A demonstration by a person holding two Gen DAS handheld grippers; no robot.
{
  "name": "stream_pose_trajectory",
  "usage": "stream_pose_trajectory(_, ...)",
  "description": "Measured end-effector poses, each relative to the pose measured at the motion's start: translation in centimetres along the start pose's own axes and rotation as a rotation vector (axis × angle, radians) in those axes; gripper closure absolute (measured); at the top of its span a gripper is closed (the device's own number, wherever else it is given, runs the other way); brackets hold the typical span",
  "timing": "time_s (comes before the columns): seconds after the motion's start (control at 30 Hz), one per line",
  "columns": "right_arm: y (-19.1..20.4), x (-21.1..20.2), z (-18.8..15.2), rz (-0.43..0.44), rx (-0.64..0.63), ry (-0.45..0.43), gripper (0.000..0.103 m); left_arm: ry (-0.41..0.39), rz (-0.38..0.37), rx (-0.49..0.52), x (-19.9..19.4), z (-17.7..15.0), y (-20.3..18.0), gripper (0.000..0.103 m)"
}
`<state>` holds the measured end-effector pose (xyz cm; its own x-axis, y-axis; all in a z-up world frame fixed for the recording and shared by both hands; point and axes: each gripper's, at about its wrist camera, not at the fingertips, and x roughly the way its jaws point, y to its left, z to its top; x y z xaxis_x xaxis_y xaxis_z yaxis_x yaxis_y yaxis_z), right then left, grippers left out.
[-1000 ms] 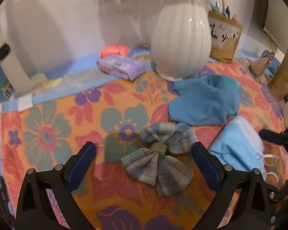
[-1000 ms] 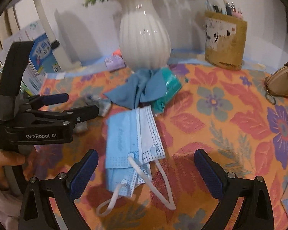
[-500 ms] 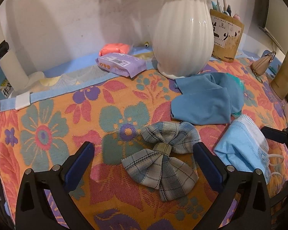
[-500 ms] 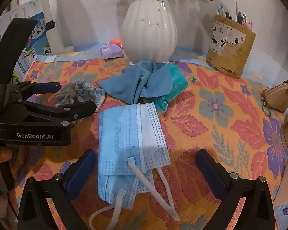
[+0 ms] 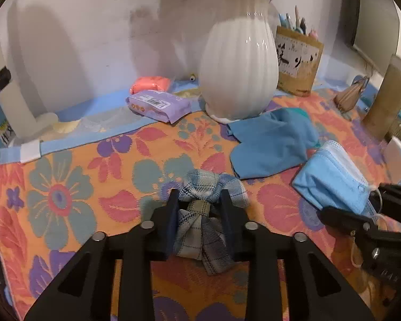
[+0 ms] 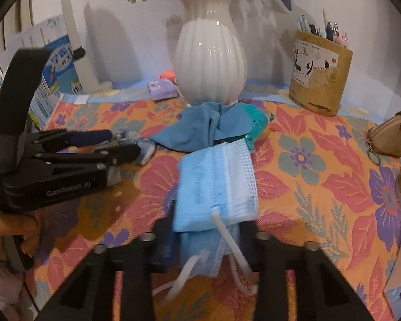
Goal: Organize soft objects
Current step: 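Grasp the plaid bow with the left gripper while the right grasps the blue face masks, then carry the plaid bow and face masks over the glass bowl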
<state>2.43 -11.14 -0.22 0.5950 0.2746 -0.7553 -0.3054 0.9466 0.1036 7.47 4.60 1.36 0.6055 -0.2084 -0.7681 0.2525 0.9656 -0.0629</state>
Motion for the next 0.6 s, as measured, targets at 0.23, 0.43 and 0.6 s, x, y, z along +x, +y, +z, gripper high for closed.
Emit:
stream_pose_trajectory(0.23,-2.2,-1.9,-0.2,0.237,0.105,-0.114,0.092,-0.047,0.002,-0.161,-0.8,-0.2,3.0,0.083)
stream_pose_trajectory(0.43,-0.2,-3.2,-0.4,0.278,0.014,-0.175,0.092,-0.031,0.031,-0.178,-0.6,-0.2,3.4,0.082)
stream_pose_trajectory(0.6,1.2,-3.1,-0.4,0.244,-0.044,-0.160,0.092,-0.012,0.074,-0.172,-0.3,-0.2,3.2,0.082)
